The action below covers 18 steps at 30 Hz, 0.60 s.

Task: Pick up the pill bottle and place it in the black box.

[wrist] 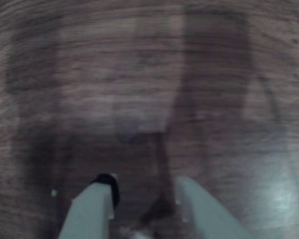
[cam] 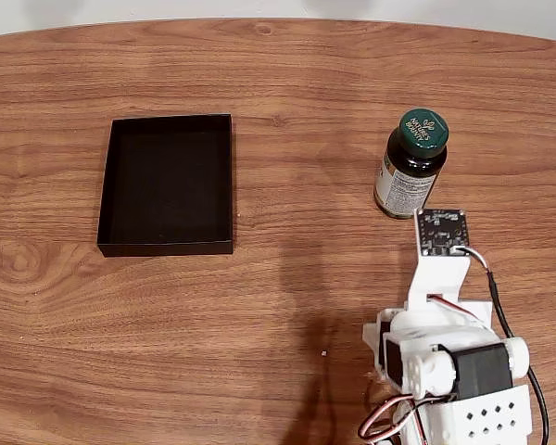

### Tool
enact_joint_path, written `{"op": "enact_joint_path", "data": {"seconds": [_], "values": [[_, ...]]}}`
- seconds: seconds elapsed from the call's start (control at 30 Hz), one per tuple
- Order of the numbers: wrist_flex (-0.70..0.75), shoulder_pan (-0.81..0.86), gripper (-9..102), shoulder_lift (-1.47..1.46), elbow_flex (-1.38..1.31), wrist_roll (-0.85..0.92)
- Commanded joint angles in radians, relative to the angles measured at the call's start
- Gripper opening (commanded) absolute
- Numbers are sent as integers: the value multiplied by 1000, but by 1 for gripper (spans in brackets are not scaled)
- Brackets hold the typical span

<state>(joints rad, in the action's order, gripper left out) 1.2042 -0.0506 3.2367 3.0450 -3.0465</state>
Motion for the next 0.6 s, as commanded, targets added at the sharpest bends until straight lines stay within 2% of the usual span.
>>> {"op": "enact_joint_path", "data": {"seconds": [0.0, 0.23, 0.57], "values": [[-138, 29, 16, -60, -17, -5], [-402, 110, 22, -163, -17, -2], [-531, 137, 34, -218, -17, -71]]}}
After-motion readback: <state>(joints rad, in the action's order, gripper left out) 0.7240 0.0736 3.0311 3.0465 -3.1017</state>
